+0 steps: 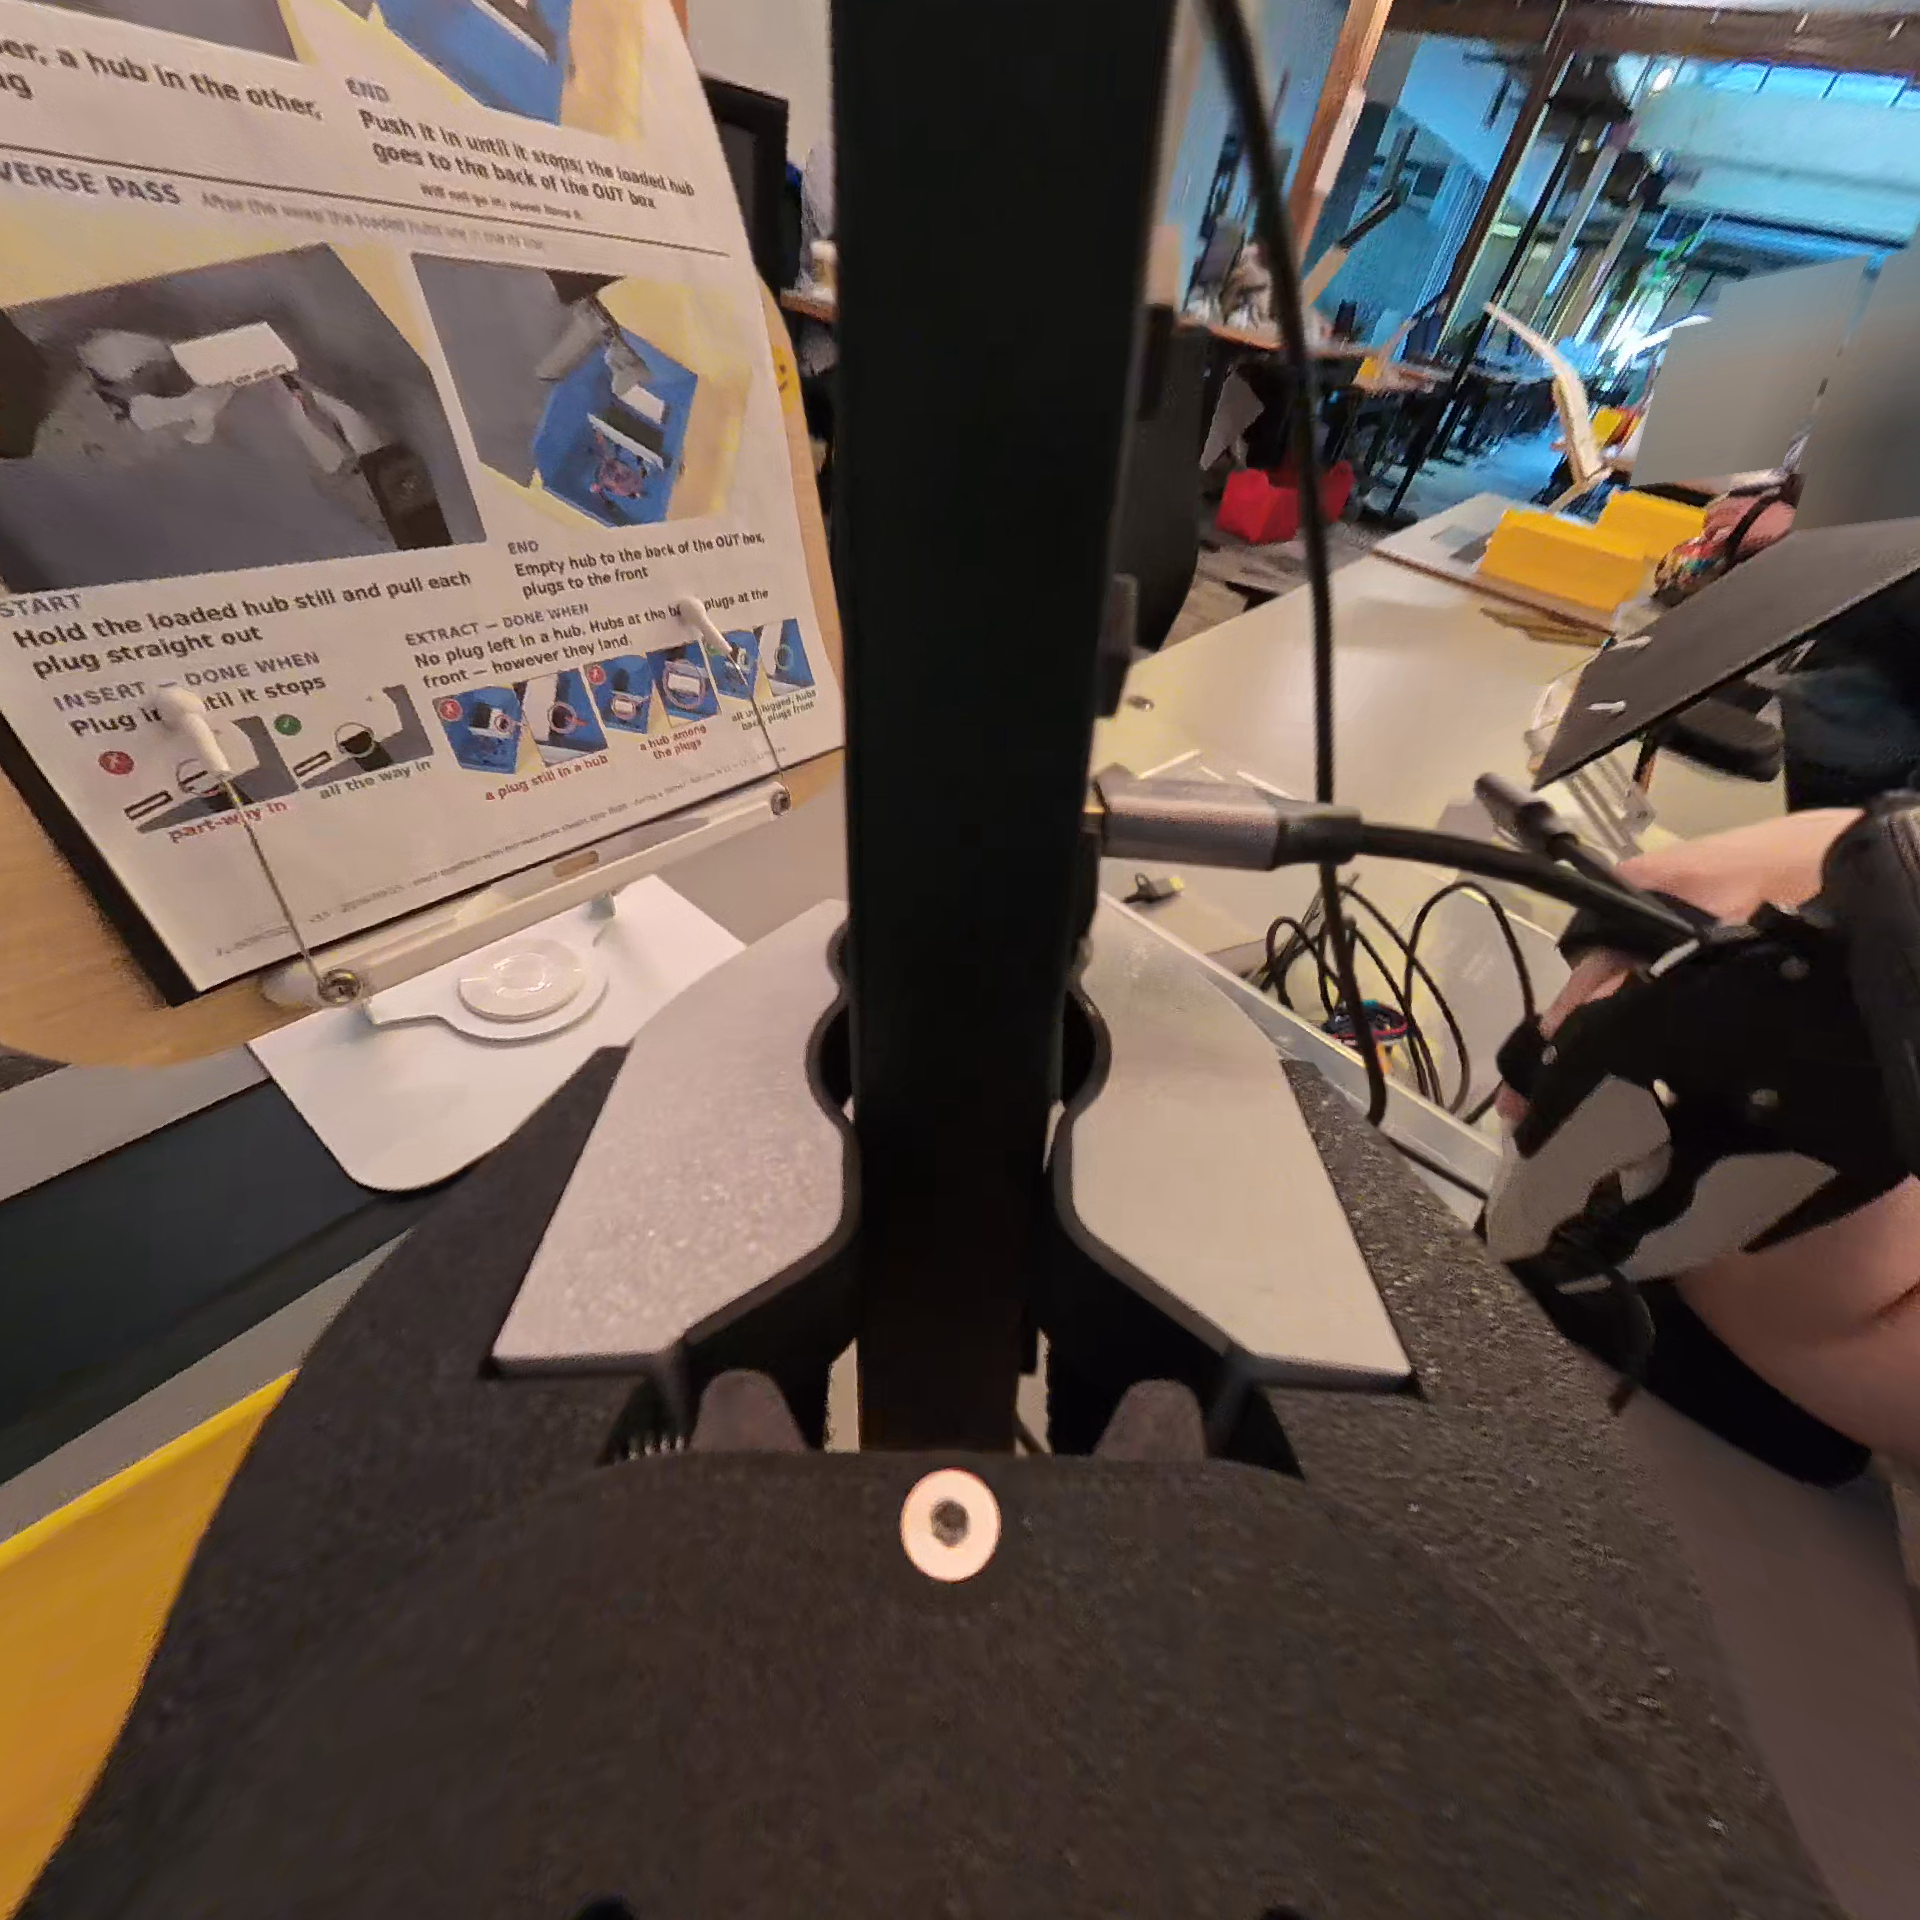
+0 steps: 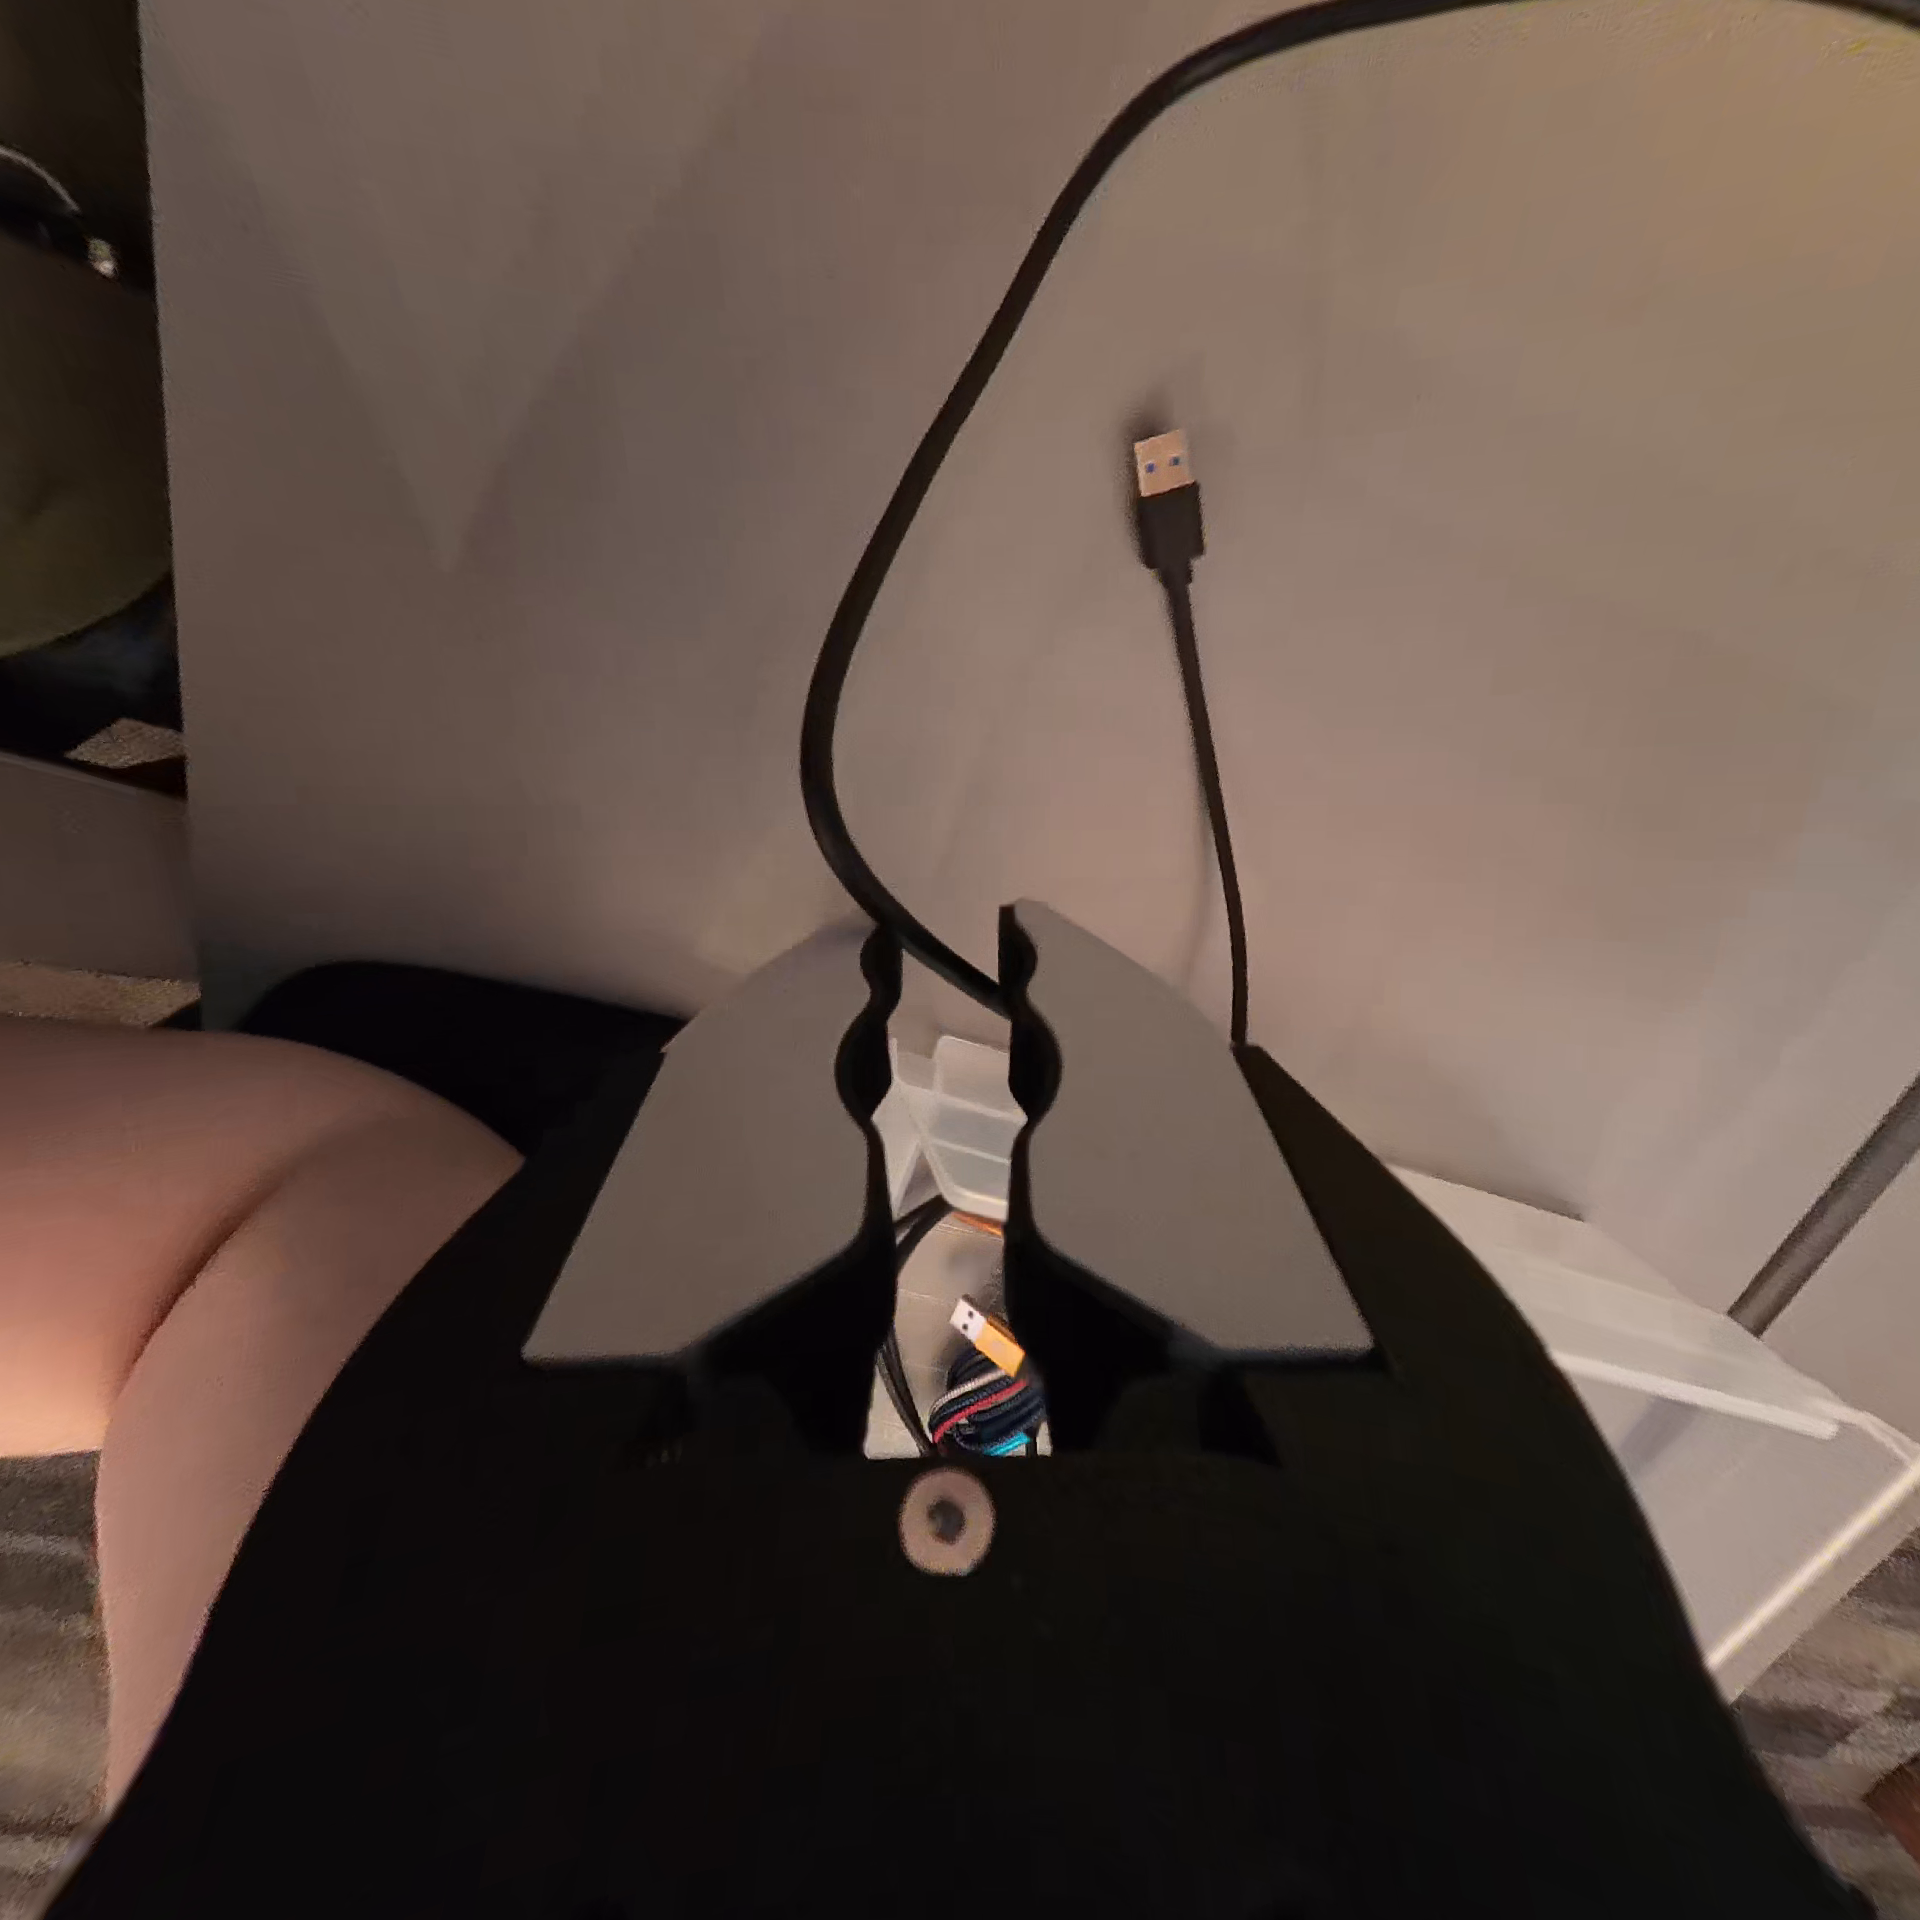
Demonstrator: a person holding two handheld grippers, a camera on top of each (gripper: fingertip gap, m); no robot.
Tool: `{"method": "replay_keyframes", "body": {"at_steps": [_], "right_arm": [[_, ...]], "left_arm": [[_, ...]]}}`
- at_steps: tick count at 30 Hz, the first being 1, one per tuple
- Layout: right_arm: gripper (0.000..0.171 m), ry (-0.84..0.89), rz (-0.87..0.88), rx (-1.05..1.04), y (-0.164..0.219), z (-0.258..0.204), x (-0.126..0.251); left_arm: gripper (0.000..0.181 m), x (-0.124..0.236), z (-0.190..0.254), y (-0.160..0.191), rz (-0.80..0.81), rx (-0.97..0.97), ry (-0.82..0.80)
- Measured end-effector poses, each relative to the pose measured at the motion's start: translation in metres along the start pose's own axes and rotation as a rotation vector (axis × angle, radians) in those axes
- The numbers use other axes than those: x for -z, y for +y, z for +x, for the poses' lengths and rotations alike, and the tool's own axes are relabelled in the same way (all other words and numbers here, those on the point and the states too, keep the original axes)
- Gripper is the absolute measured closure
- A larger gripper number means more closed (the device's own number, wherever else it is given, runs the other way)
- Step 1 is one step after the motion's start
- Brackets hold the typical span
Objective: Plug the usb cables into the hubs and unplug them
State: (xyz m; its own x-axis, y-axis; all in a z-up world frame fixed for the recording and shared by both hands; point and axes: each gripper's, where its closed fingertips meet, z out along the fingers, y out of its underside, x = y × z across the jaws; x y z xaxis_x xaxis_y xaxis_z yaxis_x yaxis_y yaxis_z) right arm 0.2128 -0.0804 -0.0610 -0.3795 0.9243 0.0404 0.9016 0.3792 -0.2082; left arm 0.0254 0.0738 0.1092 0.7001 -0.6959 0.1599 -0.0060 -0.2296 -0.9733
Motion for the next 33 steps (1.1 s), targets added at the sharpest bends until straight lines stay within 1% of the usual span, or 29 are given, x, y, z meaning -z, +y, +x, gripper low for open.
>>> {"method": "replay_keyframes", "body": {"at_steps": [3, 7, 9, 11, 13, 14, 15, 16, 17, 19, 20, 21, 22, 23, 25, 27, 29, 30, 31, 33], "right_arm": [[0.154, -0.049, -0.023, 0.046, -0.006, -0.01, -0.005], [0.16, -0.051, 0.031, 0.126, -0.026, -0.009, -0.008], [0.163, -0.024, 0.109, 0.159, -0.04, -0.002, -0.003], [0.164, 0.054, 0.22, 0.209, -0.059, 0.009, 0.008], [0.165, 0.134, 0.373, 0.229, -0.079, 0.019, 0.029], [0.164, 0.207, 0.465, 0.209, -0.089, 0.03, 0.044], [0.163, 0.268, 0.569, 0.158, -0.099, 0.042, 0.063], [0.158, 0.293, 0.678, 0.091, -0.107, 0.051, 0.082], [0.147, 0.313, 0.792, 0.01, -0.114, 0.06, 0.102], [0.141, 0.373, 0.994, -0.204, -0.118, 0.086, 0.137], [0.136, 0.435, 1.055, -0.333, -0.113, 0.105, 0.147], [0.131, 0.494, 1.091, -0.424, -0.108, 0.121, 0.151], [0.128, 0.539, 1.113, -0.463, -0.105, 0.131, 0.151], [0.125, 0.569, 1.131, -0.472, -0.105, 0.138, 0.15], [0.112, 0.613, 1.159, -0.508, -0.105, 0.148, 0.149], [0.105, 0.643, 1.223, -0.538, -0.104, 0.151, 0.157], [0.1, 0.628, 1.308, -0.569, -0.106, 0.149, 0.167], [0.095, 0.585, 1.352, -0.581, -0.11, 0.145, 0.172], [0.093, 0.546, 1.383, -0.608, -0.113, 0.143, 0.175], [0.091, 0.532, 1.366, -0.692, -0.114, 0.147, 0.172]], "left_arm": [[0.148, -0.001, -0.007, 0.006, 0.002, -0.007, -0.018], [0.15, -0.007, -0.015, 0.024, -0.043, -0.037, -0.066], [0.15, -0.008, -0.015, 0.031, -0.051, -0.044, -0.066], [0.151, -0.007, -0.016, 0.034, -0.04, -0.051, -0.073], [0.151, -0.003, -0.014, 0.036, -0.02, -0.064, -0.077], [0.151, -0.002, -0.011, 0.036, -0.005, -0.063, -0.069], [0.151, -0.001, -0.007, 0.037, 0.008, -0.063, -0.064], [0.151, -0.001, -0.002, 0.037, 0.012, -0.064, -0.058], [0.151, -0.001, 0.003, 0.036, 0.007, -0.07, -0.051], [0.151, -0.002, 0.014, 0.033, 0.015, -0.105, -0.058], [0.152, -0.004, 0.02, 0.033, 0.021, -0.121, -0.063], [0.152, -0.006, 0.026, 0.033, 0.021, -0.137, -0.06], [0.152, -0.009, 0.033, 0.035, 0.018, -0.153, -0.05], [0.152, -0.013, 0.04, 0.038, 0.01, -0.169, -0.036], [0.152, -0.019, 0.054, 0.043, -0.006, -0.195, -0.006], [0.152, -0.025, 0.066, 0.049, -0.019, -0.209, 0.031], [0.152, -0.029, 0.072, 0.054, -0.039, -0.252, 0.028], [0.152, -0.031, 0.073, 0.055, -0.045, -0.27, 0.018], [0.152, -0.033, 0.074, 0.057, -0.054, -0.288, 0.012], [0.153, -0.036, 0.076, 0.062, -0.077, -0.334, -0.014]]}}
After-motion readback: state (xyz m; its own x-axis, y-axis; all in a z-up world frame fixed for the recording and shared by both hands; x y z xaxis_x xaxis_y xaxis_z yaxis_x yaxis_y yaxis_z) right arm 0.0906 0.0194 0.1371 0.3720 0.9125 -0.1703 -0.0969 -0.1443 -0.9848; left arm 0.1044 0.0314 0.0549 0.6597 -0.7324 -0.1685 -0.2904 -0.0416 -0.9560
